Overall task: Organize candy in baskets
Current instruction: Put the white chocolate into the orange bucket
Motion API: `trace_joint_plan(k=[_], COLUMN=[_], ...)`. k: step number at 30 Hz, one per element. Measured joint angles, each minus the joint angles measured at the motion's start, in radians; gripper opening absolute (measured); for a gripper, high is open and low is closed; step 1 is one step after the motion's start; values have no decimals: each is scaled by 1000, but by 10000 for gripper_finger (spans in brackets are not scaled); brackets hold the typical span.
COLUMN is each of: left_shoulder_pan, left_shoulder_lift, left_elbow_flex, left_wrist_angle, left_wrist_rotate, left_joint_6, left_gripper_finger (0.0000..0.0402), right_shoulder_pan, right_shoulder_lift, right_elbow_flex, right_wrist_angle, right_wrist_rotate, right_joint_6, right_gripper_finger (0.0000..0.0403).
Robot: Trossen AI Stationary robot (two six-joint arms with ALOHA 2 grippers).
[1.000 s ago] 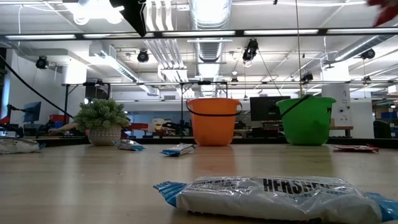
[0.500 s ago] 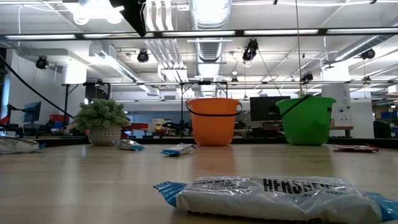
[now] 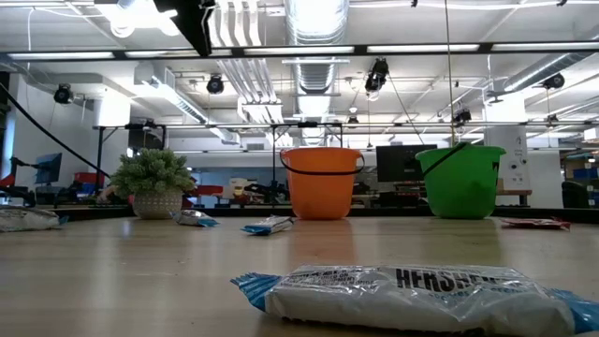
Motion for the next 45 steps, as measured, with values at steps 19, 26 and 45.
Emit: trace_joint_plan(k=[19,26,45], left_shoulder_pan=[0,0,0], left_shoulder_lift=[-81,-127,-185], left_elbow_flex=[0,0,0], left_wrist_angle=[-149,-149,-149], left_wrist_rotate=[151,152,148], left_joint_6=[-83,-97,-121], left_gripper_finger=[178,178,178], right_shoulder_pan=[-284,-401,-634], right_shoulder_lift=[10,25,221], right_elbow_flex=[0,0,-1], right_wrist_angle=[-13,39,694], right_wrist_rotate=[325,325,445], right_joint_6=[-268,-442,-917], right_gripper_finger=[171,171,164])
